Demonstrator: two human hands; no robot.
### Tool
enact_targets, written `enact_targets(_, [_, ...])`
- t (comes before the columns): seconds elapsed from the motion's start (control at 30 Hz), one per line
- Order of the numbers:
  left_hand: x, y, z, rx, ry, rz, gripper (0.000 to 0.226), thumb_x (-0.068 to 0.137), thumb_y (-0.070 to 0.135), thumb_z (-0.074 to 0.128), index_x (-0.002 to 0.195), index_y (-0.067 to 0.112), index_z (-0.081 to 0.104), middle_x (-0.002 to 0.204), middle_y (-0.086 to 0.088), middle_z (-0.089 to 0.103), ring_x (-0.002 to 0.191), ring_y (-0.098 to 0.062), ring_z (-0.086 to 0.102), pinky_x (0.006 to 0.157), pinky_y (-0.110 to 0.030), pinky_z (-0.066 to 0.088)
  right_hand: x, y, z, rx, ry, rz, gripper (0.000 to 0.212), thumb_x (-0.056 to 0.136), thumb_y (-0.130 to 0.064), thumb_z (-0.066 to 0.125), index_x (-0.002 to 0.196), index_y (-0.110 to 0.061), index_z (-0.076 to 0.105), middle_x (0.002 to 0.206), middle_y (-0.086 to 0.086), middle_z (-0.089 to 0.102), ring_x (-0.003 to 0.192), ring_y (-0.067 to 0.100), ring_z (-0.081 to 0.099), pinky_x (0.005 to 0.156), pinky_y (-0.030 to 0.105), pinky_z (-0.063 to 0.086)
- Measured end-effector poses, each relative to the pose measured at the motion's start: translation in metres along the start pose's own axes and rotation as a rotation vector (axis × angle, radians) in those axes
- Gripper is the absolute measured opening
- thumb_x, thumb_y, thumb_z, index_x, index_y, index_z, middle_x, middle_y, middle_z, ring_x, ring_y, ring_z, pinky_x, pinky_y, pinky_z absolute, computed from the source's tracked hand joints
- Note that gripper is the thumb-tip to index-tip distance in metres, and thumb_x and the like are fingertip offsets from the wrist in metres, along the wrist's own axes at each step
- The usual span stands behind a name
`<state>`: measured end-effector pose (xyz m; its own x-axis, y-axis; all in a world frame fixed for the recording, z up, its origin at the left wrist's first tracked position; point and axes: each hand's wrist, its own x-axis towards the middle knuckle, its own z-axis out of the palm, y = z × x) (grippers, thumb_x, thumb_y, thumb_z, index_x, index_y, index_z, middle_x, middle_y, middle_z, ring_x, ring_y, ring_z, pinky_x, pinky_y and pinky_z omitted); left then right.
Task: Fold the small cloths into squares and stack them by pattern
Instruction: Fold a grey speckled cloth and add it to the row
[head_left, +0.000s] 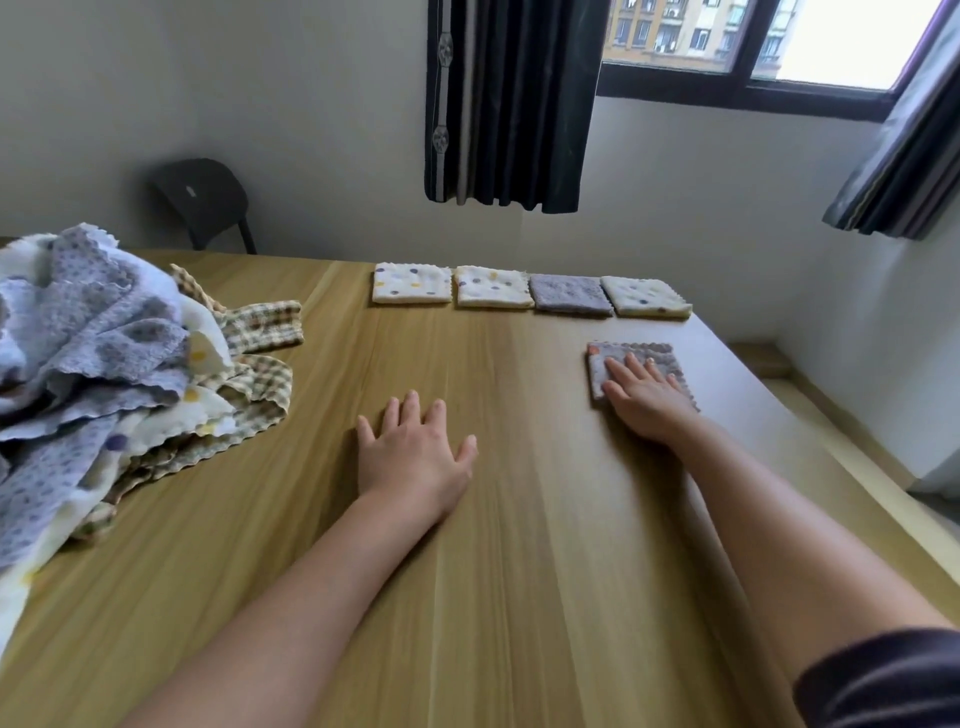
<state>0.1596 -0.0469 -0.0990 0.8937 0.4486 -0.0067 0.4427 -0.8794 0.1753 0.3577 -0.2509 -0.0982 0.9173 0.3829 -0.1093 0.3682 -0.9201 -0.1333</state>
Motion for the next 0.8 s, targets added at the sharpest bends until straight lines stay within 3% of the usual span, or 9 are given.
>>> enact_targets(0.3, [0.033,0.034,0.019,-0.031,0.019,0.073,0.066,0.096,0.058,0.025,0.153,0.028,0.011,0.162,-0.001,-0.001,0.149,-0.015,-0.005,0.119,-0.049,-0.003,0.057,0.059,-0.015,-0.002,0.036,0.091,0.053,0.103,-0.041,0.018,0.154,-0.028,0.011,0.162,0.000,-0.001,0.149,0.022,-0.001,0.120,0.041,0.001])
enact_targets(0.8, [0.036,0.035,0.025,-0.021,0.061,0.057,0.065,0.095,0.058,0.022,0.153,0.031,0.009,0.162,0.002,-0.004,0.148,-0.013,-0.006,0.119,-0.047,-0.003,0.101,0.094,-0.019,-0.004,0.072,-0.045,0.051,0.103,-0.039,0.024,0.153,-0.030,0.017,0.162,-0.004,0.005,0.149,0.018,0.002,0.120,0.037,0.004])
